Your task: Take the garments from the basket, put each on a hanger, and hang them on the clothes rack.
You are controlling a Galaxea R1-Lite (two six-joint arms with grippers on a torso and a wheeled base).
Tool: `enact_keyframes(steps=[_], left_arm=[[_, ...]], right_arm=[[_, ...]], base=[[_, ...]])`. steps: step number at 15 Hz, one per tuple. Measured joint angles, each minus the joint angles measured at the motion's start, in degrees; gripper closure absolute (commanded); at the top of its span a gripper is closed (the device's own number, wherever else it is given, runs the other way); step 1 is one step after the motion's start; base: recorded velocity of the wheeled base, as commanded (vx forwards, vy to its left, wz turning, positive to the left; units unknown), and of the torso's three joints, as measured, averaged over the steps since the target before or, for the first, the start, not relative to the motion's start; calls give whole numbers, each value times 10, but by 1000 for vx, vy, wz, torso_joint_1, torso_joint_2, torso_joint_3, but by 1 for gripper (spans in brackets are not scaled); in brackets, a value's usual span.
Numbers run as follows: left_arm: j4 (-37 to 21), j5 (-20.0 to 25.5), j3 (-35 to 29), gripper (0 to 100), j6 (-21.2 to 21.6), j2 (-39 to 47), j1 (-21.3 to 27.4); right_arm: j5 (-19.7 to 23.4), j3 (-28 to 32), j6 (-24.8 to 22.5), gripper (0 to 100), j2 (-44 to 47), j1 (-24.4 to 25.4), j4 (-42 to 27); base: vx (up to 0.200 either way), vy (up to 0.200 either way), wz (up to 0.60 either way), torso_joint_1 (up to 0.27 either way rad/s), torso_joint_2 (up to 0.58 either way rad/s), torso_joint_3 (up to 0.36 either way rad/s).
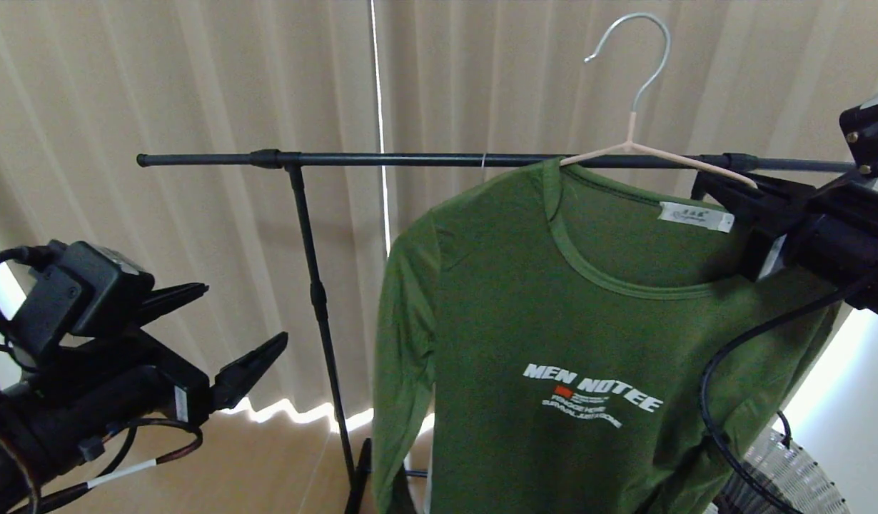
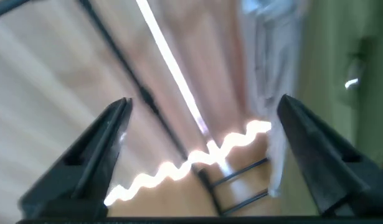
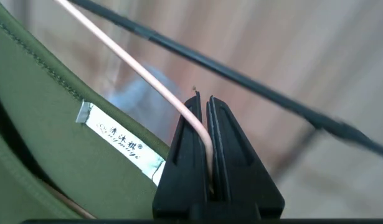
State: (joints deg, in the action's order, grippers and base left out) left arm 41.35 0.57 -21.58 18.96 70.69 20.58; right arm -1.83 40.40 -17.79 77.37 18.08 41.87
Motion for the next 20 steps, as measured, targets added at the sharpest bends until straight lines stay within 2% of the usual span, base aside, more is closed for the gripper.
enact_keyframes(steps=[4,9,11,14,20], left_arm=[[0,4,28,0,-6,-31,-8],[1,3,26,0,-5,-38,-25],[1,2,24,0,-5,-39,-28],[5,2,25,0,-6,-40,-37],[25,1,27,0,-8,-37,-63]], right_arm=[[1,-23,0,100,-59,-95,-109],[-3,-36,0,100,-134,-198,-210],[-35,-34,-1,100,-152,-236,-257],[-73,-32,-2,100,-163,-257,-267],[-79,-37,-11,100,-168,-258,-266]], base=[[0,0,0,0,0,0],[0,0,0,0,0,0],[0,0,0,0,0,0],[0,0,0,0,0,0],[0,0,0,0,0,0]])
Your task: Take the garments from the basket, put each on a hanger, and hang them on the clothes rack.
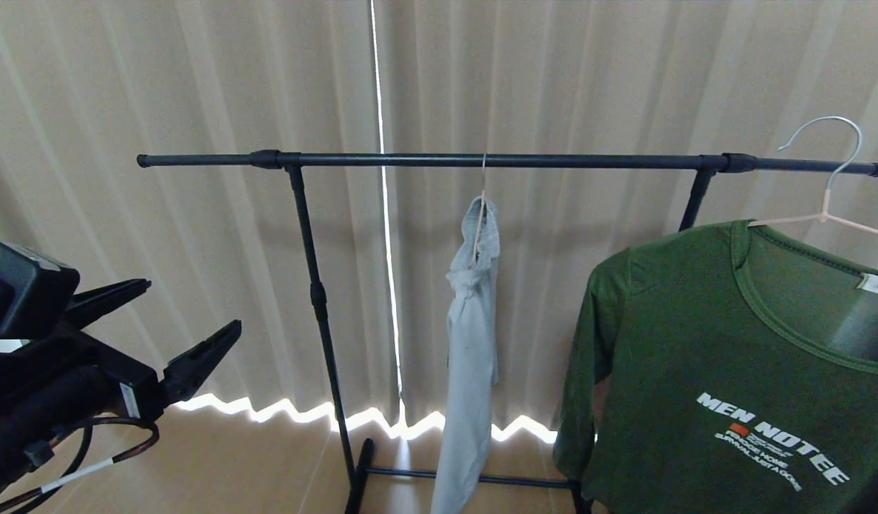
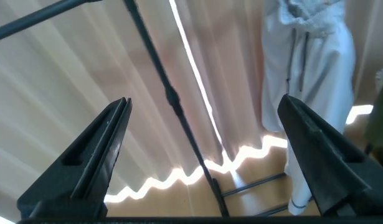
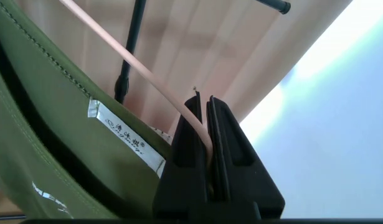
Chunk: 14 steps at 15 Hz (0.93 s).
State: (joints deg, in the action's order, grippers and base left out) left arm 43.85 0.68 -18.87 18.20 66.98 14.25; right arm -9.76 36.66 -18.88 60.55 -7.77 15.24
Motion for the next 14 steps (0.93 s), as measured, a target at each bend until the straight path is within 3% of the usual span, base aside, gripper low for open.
enact_keyframes(steps=[12,14], left_arm=[[0,0,5,0,2,0,-1],[0,0,9,0,5,0,-1]], right_arm=[[1,-11,1,100,-5,2,4],[2,-20,1,100,-5,2,6]], base=[[200,0,0,1,1,2],[0,0,0,0,0,0]])
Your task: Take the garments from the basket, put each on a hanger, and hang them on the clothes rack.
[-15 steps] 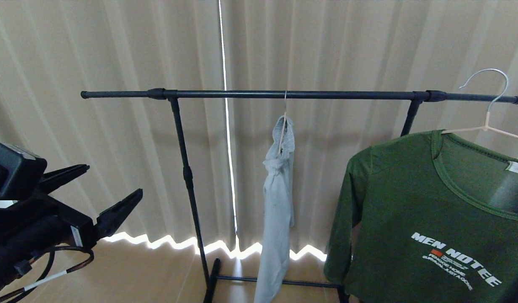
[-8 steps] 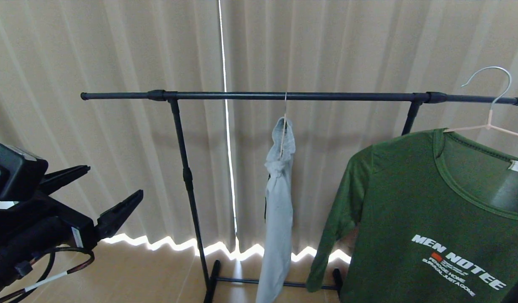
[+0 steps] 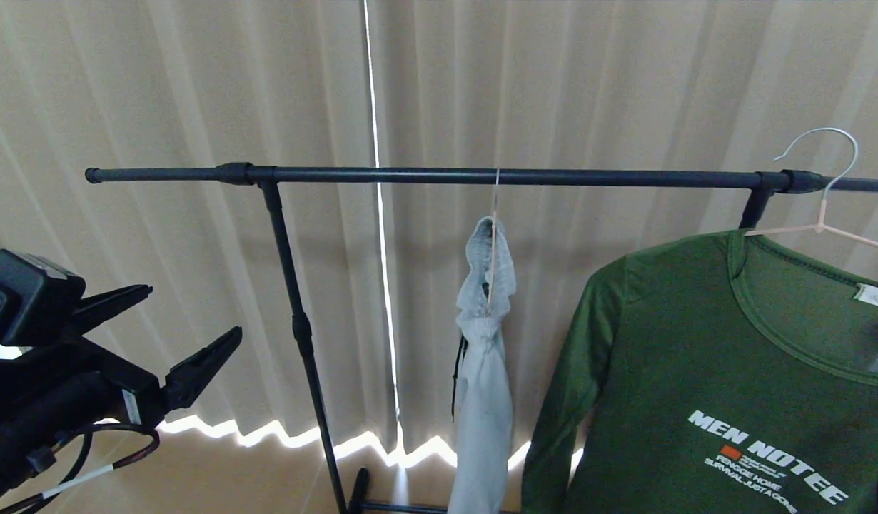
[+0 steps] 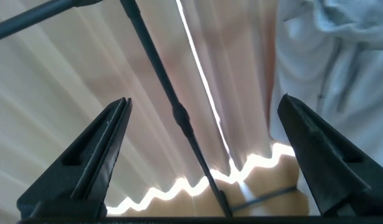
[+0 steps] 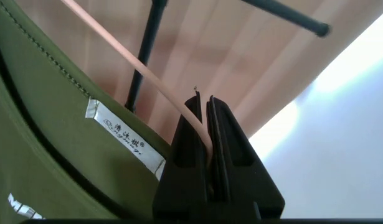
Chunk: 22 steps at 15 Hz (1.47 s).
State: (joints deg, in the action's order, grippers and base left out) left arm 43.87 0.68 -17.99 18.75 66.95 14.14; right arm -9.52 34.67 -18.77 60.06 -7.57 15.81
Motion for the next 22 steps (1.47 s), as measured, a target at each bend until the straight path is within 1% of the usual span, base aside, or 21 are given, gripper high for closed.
enact_keyframes(steps=[5,8,10,12,13,17,22], left_arm=[[0,0,19,0,1,-13,2],[-1,0,26,0,3,-22,3],[-1,0,31,0,4,-27,5],[0,1,33,0,4,-30,5],[-1,1,34,0,4,-31,5],[-1,1,37,0,5,-32,5],[-1,1,38,0,4,-32,5]], right_arm=[[1,2,0,100,14,2,1],[-3,20,0,100,51,3,13],[-28,34,0,100,99,4,40],[-66,40,0,100,144,19,64],[-79,43,-1,100,163,28,72],[-86,45,0,100,207,63,75],[-90,54,0,100,222,93,74]], base=[[0,0,0,0,0,0],[0,0,0,0,0,0],[0,0,0,0,0,0],[0,0,0,0,0,0],[0,0,0,0,0,0],[0,0,0,0,0,0],[0,0,0,0,0,0]])
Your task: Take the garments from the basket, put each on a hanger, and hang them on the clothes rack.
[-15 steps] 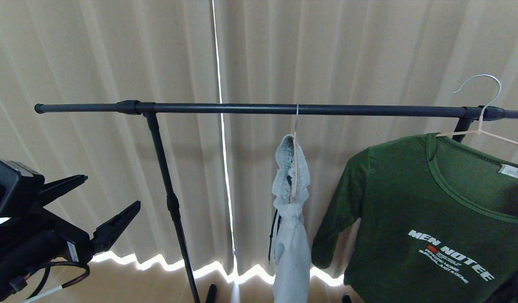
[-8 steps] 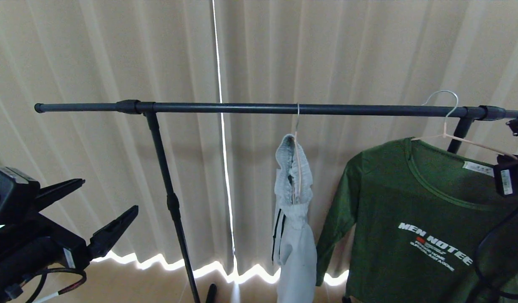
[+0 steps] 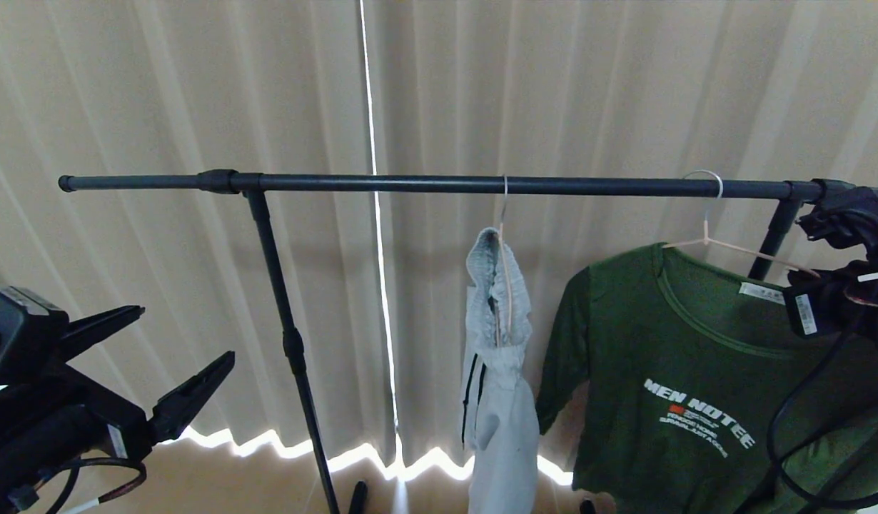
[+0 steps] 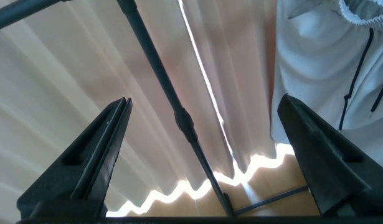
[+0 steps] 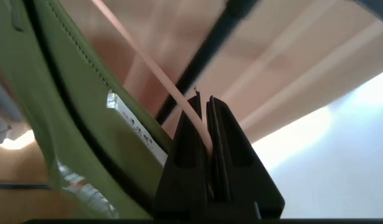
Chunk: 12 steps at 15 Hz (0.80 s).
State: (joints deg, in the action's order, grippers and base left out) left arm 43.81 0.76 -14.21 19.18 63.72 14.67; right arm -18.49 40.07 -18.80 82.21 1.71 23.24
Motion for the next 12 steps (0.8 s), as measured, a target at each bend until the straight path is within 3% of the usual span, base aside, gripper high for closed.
enact_keyframes(steps=[5,6,10,12], left_arm=[[0,0,7,0,-1,-5,0],[-1,0,9,0,-1,-7,0],[-1,0,18,0,-3,-18,0],[-1,-1,28,0,-4,-28,-3]], right_arm=[[-9,1,2,100,7,32,0],[-9,-2,2,0,7,37,0],[0,-16,10,0,-1,57,3],[47,-38,23,0,-11,73,38]], base=[[0,0,0,0,0,0],[0,0,0,0,0,0],[0,0,0,0,0,0],[0,0,0,0,0,0]])
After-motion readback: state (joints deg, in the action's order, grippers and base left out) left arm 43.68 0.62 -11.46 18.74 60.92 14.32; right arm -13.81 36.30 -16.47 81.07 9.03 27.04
